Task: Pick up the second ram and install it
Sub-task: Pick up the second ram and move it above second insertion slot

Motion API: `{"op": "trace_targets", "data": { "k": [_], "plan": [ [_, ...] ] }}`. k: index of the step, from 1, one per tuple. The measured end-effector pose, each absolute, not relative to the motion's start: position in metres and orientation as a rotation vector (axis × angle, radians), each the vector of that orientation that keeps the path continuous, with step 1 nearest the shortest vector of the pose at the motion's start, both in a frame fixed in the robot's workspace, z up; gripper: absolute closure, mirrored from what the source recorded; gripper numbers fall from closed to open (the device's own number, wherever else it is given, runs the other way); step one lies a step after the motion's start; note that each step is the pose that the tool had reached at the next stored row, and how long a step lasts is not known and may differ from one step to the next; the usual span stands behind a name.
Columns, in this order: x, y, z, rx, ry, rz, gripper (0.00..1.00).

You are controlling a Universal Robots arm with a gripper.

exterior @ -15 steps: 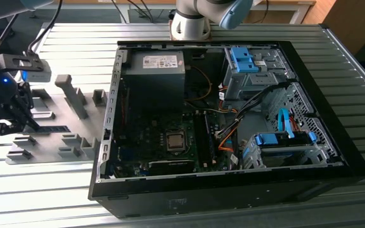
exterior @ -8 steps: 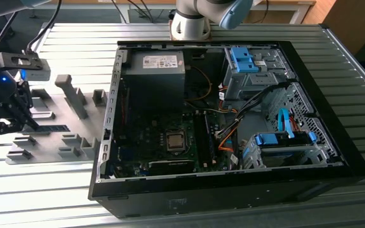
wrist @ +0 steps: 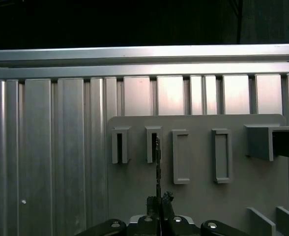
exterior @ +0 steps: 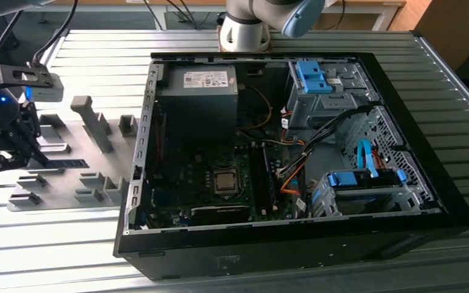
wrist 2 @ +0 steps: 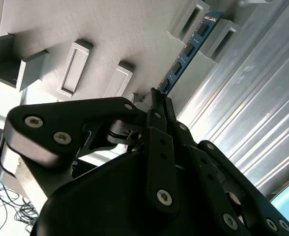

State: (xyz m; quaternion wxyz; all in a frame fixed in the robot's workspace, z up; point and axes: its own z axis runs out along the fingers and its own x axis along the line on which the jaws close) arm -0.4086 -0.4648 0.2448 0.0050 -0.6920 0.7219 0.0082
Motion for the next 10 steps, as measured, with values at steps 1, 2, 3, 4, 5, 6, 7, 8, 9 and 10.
{"op": "trace_targets", "data": {
  "k": [1,2,3,4,5,6,7,8,9,10],
  "plan": [
    [-0.4086,-0.4648,0.2453,-2.167,2.261,0.026,0.86],
    [-0.4086,-0.4648,0.2461,-2.167,2.261,0.026,0.86],
    [-0.4086,-0.4648,0.2467,-2.167,2.261,0.026,0.86],
    [-0.4086,-0.4648,0.2473,-2.167,2.261,0.026,0.86],
    [-0.4086,-0.4648,0.2481,-2.167,2.261,0.026,0.86],
    [-0.4086,-0.4648,0.2489,-2.167,2.261,0.026,0.86],
    [-0.4086,-0.4648,0.2497,-2.167,2.261,0.026,0.86],
    [-0.4086,-0.4648,0.2505,-2.167,2.261,0.026,0.86],
    [-0.4086,-0.4648,0.2511,-2.167,2.261,0.026,0.86],
    [-0.4086,-0.4648,0.2516,-2.167,2.261,0.026,0.86]
  ]
}}
